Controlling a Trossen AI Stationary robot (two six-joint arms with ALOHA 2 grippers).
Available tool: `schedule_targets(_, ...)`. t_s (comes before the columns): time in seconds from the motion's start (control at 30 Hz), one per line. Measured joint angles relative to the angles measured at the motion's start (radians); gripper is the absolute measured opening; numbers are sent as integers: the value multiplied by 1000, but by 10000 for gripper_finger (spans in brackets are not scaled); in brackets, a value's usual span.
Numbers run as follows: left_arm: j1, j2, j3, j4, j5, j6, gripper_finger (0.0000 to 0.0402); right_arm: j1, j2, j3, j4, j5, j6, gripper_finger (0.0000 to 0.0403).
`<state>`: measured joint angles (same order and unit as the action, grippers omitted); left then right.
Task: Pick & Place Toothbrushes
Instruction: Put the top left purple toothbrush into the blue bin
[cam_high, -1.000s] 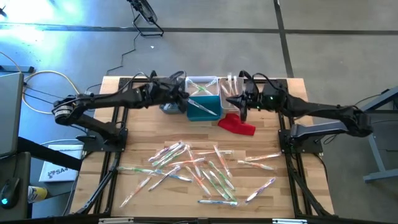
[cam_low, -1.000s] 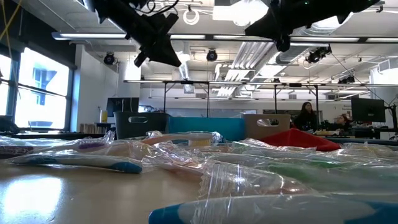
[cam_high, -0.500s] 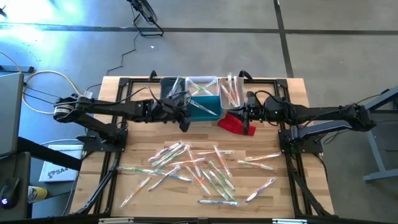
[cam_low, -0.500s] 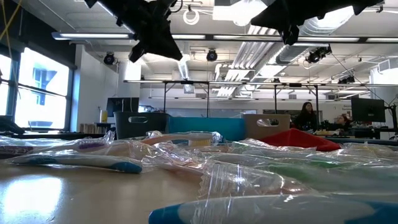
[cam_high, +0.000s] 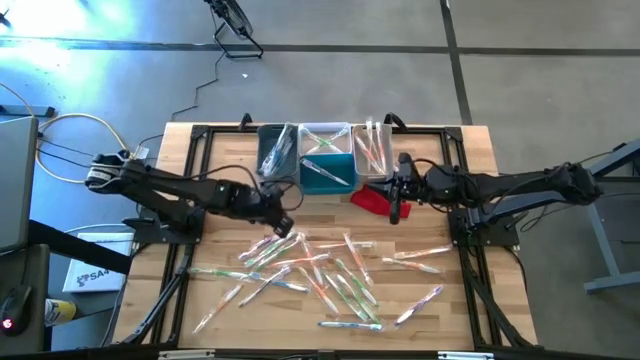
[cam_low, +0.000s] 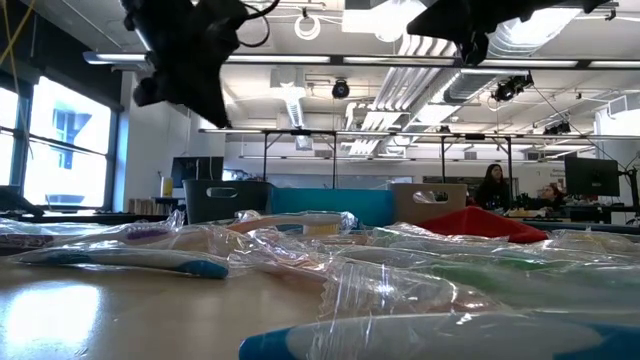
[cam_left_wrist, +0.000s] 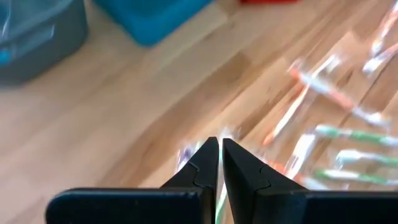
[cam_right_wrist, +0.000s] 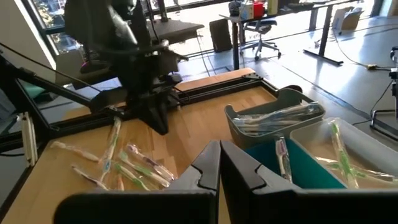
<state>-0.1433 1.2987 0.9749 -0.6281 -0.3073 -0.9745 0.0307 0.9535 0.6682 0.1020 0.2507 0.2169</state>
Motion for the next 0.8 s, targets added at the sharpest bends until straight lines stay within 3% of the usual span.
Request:
schedule_targets(0.37, -121, 0, 0, -194, -2, -203, 19, 31, 3, 0, 23, 8, 52, 4)
schedule_targets(0.8, -146, 0, 0, -182, 95, -233, 19, 61, 3, 0, 22, 8, 51, 5)
